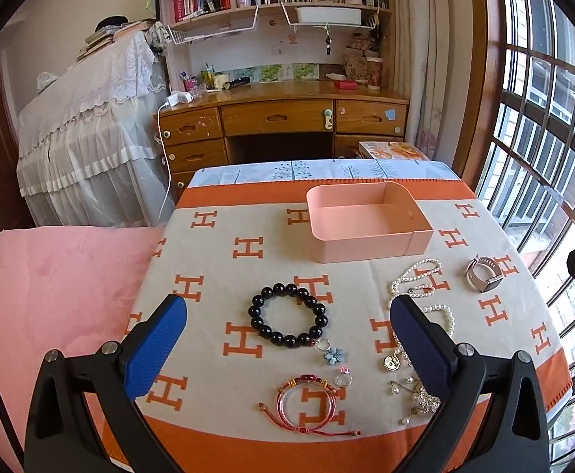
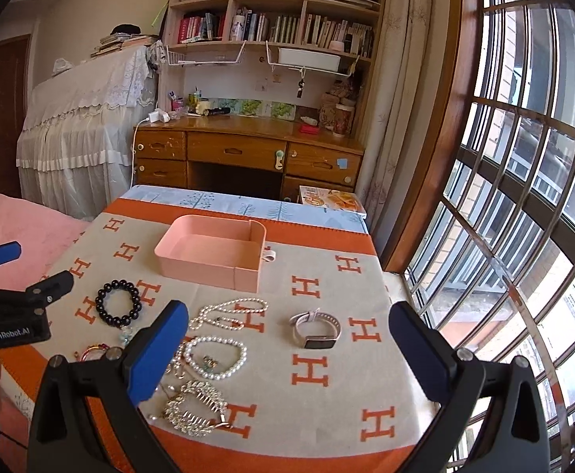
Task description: Organize jewelry
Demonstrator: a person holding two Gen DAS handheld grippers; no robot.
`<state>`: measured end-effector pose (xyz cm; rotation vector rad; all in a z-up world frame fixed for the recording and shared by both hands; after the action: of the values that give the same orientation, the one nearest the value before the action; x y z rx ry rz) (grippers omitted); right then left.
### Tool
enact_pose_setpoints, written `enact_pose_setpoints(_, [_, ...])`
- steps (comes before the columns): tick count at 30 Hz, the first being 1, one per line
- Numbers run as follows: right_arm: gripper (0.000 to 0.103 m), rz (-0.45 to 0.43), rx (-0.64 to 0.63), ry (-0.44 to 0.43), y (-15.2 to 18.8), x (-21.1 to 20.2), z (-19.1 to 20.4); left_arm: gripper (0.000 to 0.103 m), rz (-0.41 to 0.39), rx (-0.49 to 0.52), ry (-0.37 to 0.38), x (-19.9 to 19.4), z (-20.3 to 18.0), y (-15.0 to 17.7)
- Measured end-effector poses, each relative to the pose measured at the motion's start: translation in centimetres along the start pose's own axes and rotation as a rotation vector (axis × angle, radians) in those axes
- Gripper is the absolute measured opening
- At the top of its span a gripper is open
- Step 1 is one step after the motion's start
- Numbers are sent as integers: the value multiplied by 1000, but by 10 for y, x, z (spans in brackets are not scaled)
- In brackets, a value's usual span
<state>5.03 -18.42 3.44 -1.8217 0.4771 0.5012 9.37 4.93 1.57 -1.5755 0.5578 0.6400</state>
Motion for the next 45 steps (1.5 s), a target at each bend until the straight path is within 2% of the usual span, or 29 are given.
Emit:
enact_pose_setpoints(4, [103,93,52,-48,-10,32,-31,102,85,-9,23,25,2,-20])
enact_pose_setpoints(9, [100,223,97,-103,-12,81,-62,102,237,-31,71,66,-4,-34])
enact_pose_setpoints(10, [96,252,105,-110,-11,91,-67,102,255,-20,95,74,-11,-33])
enact_pose_setpoints(13, [89,344,139,-132,-2,122,-78,102,277,18,93,93,-28,-31])
enact_pose_setpoints(17, [79,483,220,-198,21,161,-90,102,349,76,112,125,-57,-22])
enact_pose_setpoints(22, [64,599,280,-224,47,200,-99,98,437,155,142,162,-92,-5])
enact_pose_setpoints(24, [59,626,295,-239,52,211,-100,97,465,186,153,174,-104,1])
enact_pose_setpoints(27, [59,652,289,-264,54,220,-96,94,494,222,151,189,-120,10])
enact_pose_setpoints(31, [59,654,362,-365,51,223,-89,86,530,255,161,204,-135,18])
enact_pose_setpoints(33, [59,645,388,-400,47,223,-84,78,544,267,168,209,-142,19])
enact_pose_setpoints(35, [59,656,423,-441,47,227,-76,76,560,268,175,214,-146,19])
enact_pose_setpoints(37, [53,681,461,-470,49,233,-70,74,569,269,178,216,-148,19])
enact_pose_setpoints(40, [42,736,496,-462,58,246,-63,72,595,269,190,222,-152,20])
enact_pose_setpoints(45, [39,720,512,-404,52,255,-61,72,607,282,184,228,-157,19])
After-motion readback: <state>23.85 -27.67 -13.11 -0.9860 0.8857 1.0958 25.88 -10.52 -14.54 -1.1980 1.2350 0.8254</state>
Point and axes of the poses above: each gripper's, at about its wrist camera, not at the fingertips, and x roughly the way its jaws point, z to its left, y to its underside, the point moved 3 cm from there along x, roughly the way its jaws point, and after that the axes turned 8 degrees about -x, right-handed, at the moved point
